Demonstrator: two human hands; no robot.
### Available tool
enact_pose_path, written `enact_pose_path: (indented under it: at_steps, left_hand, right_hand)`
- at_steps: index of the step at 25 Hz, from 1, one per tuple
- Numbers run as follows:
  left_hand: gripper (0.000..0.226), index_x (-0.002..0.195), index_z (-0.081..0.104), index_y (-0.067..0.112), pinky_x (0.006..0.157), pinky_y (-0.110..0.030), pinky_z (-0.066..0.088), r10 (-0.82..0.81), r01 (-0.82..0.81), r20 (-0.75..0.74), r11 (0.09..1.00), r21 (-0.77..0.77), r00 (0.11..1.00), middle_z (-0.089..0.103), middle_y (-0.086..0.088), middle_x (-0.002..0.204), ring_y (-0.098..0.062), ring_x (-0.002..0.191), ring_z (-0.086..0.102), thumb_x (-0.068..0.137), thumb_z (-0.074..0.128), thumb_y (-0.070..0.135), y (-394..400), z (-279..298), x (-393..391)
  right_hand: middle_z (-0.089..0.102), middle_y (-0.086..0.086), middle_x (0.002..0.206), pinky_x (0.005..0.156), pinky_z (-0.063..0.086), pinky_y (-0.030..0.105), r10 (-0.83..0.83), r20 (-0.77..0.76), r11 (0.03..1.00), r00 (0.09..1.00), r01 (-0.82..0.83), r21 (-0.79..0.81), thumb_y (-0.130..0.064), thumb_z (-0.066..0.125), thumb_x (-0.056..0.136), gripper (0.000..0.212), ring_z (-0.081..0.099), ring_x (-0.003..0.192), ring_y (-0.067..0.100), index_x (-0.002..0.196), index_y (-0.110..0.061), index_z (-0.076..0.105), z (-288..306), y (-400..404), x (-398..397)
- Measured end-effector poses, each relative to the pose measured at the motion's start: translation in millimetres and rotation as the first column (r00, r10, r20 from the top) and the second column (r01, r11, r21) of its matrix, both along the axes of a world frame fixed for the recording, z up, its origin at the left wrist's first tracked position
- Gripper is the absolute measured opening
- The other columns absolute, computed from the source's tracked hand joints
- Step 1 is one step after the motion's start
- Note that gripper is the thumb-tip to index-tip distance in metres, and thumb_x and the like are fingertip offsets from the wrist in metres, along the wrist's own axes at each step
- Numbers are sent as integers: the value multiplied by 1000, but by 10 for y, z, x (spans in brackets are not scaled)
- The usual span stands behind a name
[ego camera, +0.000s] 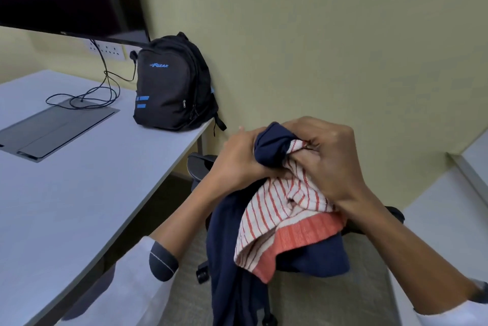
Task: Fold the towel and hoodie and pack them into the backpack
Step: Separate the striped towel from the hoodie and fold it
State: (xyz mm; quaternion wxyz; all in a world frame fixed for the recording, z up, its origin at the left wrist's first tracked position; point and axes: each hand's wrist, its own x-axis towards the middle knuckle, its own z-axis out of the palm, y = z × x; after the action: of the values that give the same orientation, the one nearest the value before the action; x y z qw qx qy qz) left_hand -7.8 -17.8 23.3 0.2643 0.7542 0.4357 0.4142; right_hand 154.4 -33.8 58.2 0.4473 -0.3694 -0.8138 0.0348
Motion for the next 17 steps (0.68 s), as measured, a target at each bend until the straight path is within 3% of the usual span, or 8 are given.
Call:
enact_pose_path:
  at_steps: [3, 6, 9, 11, 12, 14, 15, 17]
  left_hand:
    - [57, 90, 66, -1, 71, -52, 50, 92, -96, 82, 994, 44, 992, 68, -15, 81, -31, 81, 65, 57, 67, 46, -30, -45, -9]
    - [45, 84, 63, -2, 64, -52, 47, 148, -154, 56, 981, 117, 987, 65, -17, 74, -33, 72, 61, 62, 65, 36, -15, -67, -128]
    - [50, 84, 63, -6, 60, -46, 45, 111, -129, 94, 968, 217, 989, 63, -21, 72, -32, 67, 59, 68, 57, 40, 13, 39, -224]
    - [47, 82, 62, -8, 57, -40, 41, 101, -133, 136, 959, 251, 985, 62, -24, 72, -25, 64, 56, 73, 55, 38, 34, 193, -275]
    - [43, 80, 62, -6, 57, -36, 42, 97, -137, 159, 955, 264, 982, 62, -21, 71, -19, 65, 55, 74, 56, 36, 45, 285, -316]
    - [26, 82, 61, 10, 59, -23, 44, 86, -139, 193, 949, 282, 978, 63, -2, 73, -5, 68, 54, 74, 57, 34, 59, 447, -440]
    - [20, 85, 60, 18, 62, -17, 44, 83, -138, 199, 948, 286, 977, 62, 9, 77, 0, 71, 56, 74, 57, 34, 61, 513, -521]
    - [14, 86, 57, 29, 67, -8, 43, 77, -127, 183, 950, 285, 980, 64, 21, 77, 10, 74, 57, 73, 57, 35, 48, 594, -684]
  right_hand:
    - [63, -1, 117, 88, 47, 19, 122, 30, 970, 992, -113, -215, -15, 74, 66, 54, 61, 107, 10, 119, -22, 66, 132, 71, 87]
    - [19, -17, 156, 109, 24, 14, 197, 97, 796, 975, -101, -597, -50, 85, 45, 124, 20, 139, -7, 145, -52, 13, 167, 216, 460]
    - [10, -19, 156, 115, 16, 19, 232, 129, 635, 964, -49, -771, -73, 81, 26, 150, 16, 139, -9, 148, -41, -1, -114, 399, 699]
    - [37, -6, 143, 107, 33, 17, 254, 171, 556, 952, 1, -831, -69, 85, 23, 152, 40, 127, -6, 148, -18, 15, -375, 522, 669]
    - [50, -3, 124, 92, 43, 11, 227, 211, 541, 951, 57, -839, -58, 91, 25, 142, 52, 107, -12, 141, -8, 26, -463, 573, 623]
    - [58, -11, 85, 60, 42, 4, 138, 249, 568, 959, 129, -813, -28, 95, 42, 102, 56, 66, -16, 123, -8, 38, -528, 657, 455]
    - [61, -15, 85, 61, 41, 5, 106, 256, 595, 961, 145, -791, -23, 92, 49, 91, 56, 68, -12, 123, -9, 41, -516, 691, 335]
    - [60, -5, 113, 80, 42, 19, 33, 236, 660, 971, 156, -735, -19, 85, 65, 78, 56, 99, 7, 132, -9, 46, -519, 786, 97]
